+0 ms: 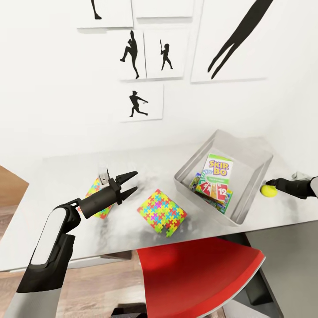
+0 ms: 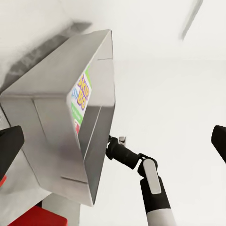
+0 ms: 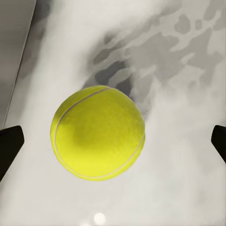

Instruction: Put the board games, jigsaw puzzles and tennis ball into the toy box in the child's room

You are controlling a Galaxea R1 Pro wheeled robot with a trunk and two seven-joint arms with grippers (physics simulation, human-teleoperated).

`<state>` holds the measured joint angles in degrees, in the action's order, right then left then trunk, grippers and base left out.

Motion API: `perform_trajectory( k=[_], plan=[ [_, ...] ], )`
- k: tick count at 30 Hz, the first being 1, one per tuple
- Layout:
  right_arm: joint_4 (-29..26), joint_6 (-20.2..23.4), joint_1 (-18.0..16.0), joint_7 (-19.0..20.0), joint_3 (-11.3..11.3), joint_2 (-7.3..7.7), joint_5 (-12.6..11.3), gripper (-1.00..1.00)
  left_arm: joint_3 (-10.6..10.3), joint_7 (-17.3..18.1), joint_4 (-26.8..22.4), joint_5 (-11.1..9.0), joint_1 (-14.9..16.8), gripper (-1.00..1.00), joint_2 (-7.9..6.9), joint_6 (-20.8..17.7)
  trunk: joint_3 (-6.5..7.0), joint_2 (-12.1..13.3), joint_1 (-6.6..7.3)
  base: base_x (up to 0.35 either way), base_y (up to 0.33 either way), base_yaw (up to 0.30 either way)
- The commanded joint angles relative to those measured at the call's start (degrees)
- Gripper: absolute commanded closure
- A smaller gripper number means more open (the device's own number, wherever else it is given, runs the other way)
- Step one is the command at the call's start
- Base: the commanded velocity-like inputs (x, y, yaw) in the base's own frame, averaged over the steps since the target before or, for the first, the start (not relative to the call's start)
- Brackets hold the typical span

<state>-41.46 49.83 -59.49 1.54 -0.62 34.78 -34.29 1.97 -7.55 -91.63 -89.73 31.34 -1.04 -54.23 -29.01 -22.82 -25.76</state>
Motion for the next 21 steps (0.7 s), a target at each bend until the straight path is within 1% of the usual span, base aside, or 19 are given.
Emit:
perform_trajectory(
  k=[1,9,21],
  plan=[
    [-0.03,0.26,-0.02,0.17,-0.05,0.01,0.11,-1.0,0.07,-0.56,-0.04,-0.62,0.04,-1.0,0.0,-0.23,-0.16,-0.1,-0.03,0.0,0.0,0.0],
    [-0.06,0.26,0.11,0.21,-0.01,-0.07,0.11,-1.0,0.07,-0.3,-0.11,-0.62,0.04,-1.0,0.06,-0.25,-0.45,-0.1,-0.03,0.0,0.0,0.0],
    [-0.25,0.33,0.11,0.26,-0.01,-0.14,0.1,-1.0,0.08,-0.4,-0.13,-0.62,0.04,-1.0,0.07,-0.26,-0.55,-0.1,-0.03,0.0,0.0,0.0]
  ],
)
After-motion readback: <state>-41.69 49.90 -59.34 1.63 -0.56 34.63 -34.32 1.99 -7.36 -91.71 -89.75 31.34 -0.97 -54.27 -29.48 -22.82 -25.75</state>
